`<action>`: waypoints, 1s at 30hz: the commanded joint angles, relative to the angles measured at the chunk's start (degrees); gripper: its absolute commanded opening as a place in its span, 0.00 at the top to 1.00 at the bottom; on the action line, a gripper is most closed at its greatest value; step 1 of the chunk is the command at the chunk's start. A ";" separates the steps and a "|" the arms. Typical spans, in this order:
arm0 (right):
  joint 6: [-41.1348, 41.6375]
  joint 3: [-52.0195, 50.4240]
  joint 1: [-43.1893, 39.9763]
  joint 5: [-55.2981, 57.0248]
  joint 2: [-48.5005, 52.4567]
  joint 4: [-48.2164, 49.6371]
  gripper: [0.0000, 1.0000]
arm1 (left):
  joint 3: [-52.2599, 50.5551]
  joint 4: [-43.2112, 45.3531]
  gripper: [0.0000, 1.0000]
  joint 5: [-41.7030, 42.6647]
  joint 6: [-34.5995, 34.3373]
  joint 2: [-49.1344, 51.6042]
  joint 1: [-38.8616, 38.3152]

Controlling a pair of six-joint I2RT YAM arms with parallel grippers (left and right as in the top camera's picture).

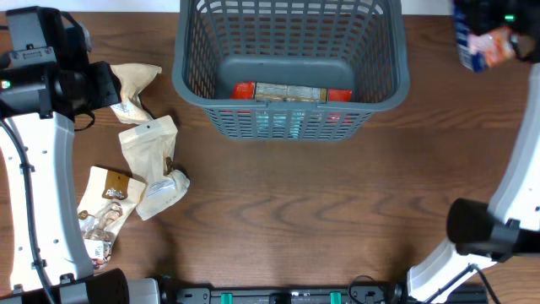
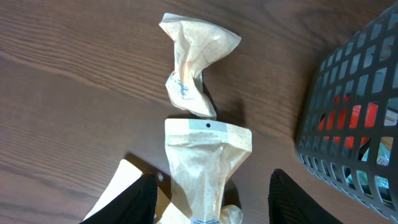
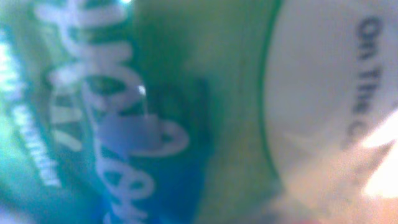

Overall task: Pack container
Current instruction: 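Carry the tissue box into the basket and lower it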

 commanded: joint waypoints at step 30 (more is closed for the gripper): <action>-31.39 0.57 27.10 -1.16 23.26 -13.49 0.29 | 0.13 -0.26 0.52 0.37 -0.07 0.22 -0.13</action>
